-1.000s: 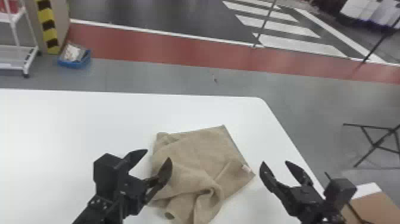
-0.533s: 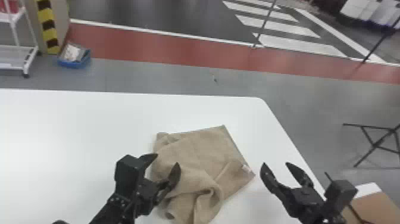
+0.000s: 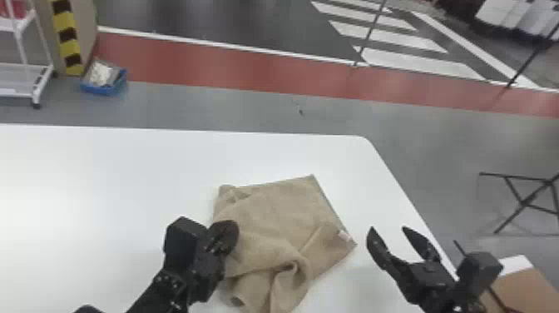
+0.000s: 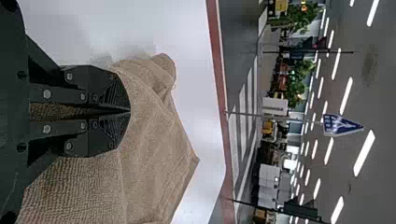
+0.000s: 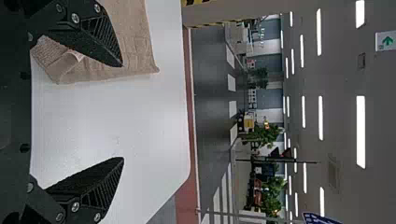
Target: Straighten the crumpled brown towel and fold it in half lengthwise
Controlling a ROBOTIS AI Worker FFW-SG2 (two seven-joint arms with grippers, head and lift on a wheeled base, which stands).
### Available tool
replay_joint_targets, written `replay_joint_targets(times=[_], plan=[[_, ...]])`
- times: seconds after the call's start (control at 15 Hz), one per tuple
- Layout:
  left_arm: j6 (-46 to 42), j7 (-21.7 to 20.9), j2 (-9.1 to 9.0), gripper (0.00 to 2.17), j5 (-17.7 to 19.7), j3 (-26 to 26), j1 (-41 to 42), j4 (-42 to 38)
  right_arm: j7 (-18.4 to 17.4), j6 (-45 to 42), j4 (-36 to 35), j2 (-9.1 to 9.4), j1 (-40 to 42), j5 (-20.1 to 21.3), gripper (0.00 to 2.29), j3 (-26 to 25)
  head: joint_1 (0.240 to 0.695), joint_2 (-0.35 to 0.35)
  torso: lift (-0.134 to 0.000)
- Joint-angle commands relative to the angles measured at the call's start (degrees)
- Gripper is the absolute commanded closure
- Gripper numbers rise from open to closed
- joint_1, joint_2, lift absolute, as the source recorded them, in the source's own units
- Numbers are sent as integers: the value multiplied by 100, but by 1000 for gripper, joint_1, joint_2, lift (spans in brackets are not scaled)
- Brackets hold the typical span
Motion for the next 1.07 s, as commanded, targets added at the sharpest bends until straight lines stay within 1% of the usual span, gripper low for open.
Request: replay_joint_targets(times=[0.0,0.07,0.13,0.2,0.27,0.33,0.4,0.47,0.53,0.6,0.67,0.93,1.0], plan=[[109,14,-4,1565,-122,-2,1,-2,0,-16,-3,0,-3,-1,191,0,695,-350,-124],[109,67,-4,1551,-122,-2,1,-11,0,-16,6,0,-3,-10,191,0,695,-350,-124],[91,93,-4,1315,-122,-2,9,-28,0,-16,6,0,-3,-10,191,0,695,-350,-124],[91,93,5,1396,-140,-2,9,-37,0,-16,6,0,-3,-10,188,0,695,-350,-124],[109,85,-4,1622,-140,-2,9,-28,0,-16,6,0,-3,-10,188,0,695,-350,-124],[109,85,5,1622,-131,-2,18,-37,0,-34,14,0,-3,-27,188,0,695,-350,-124],[91,128,-4,1531,-114,7,27,-63,0,-34,23,0,-3,-27,188,-9,695,-350,-124],[56,190,5,1062,-114,7,36,-107,0,-51,32,0,-3,-27,188,-9,695,-350,-124],[56,190,14,532,-114,7,45,-142,9,-69,58,-9,-3,-36,188,-9,695,-350,-124],[56,190,5,296,-131,7,36,-151,9,-87,67,-9,-3,-36,188,-18,695,-350,-124],[56,190,-4,248,-149,-2,27,-134,44,-104,76,-9,-3,-45,188,-35,695,-350,-124],[73,172,-74,275,-263,-19,-87,25,79,-104,93,-9,6,-106,188,-70,695,-350,-124],[91,181,-92,367,-325,-19,-96,42,79,-122,93,0,6,-115,188,-79,695,-350,-124]])
